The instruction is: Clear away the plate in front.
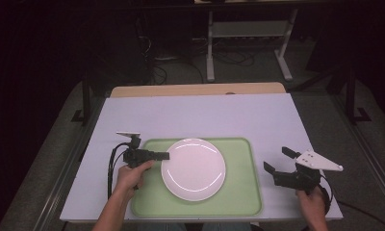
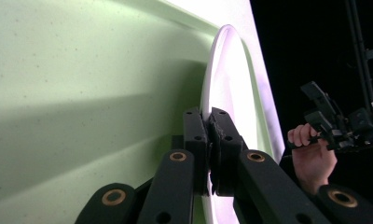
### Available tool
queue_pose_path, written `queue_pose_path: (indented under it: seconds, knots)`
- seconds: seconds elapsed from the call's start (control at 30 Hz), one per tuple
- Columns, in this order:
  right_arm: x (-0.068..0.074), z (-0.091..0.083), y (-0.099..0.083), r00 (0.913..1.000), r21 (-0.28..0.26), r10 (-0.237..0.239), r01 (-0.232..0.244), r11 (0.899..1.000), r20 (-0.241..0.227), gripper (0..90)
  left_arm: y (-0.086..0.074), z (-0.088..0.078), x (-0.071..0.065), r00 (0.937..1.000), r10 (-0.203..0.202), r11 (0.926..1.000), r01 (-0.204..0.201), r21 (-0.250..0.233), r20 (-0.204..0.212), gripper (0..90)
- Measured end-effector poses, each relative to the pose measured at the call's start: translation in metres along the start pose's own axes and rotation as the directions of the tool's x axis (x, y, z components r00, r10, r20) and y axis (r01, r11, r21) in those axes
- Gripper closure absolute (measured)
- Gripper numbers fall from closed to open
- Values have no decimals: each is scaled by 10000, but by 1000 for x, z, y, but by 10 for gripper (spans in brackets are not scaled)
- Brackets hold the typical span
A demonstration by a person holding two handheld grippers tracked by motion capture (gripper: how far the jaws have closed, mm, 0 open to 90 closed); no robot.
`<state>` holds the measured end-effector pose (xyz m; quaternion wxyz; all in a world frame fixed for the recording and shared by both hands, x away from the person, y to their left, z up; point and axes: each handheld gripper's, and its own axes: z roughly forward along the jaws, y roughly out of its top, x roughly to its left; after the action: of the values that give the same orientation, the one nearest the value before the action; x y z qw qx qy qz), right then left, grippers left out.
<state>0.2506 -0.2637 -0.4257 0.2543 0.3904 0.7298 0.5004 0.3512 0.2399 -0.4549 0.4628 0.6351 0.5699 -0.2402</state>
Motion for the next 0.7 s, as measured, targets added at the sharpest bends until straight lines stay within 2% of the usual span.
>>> queue_pose_path:
  seconds: [0.2, 0.7]
  knots:
    - [1, 1, 0, 10000, 48, -46, 46, 10000, -33, 133, -4, 4, 0, 10000, -65, 10000, 65, -20, -5, 874]
    - [3, 3, 1, 9999, 70, -171, 171, 9998, -20, 133, -7, 4, -4, 9995, 196, 9998, -196, 19, -249, 873]
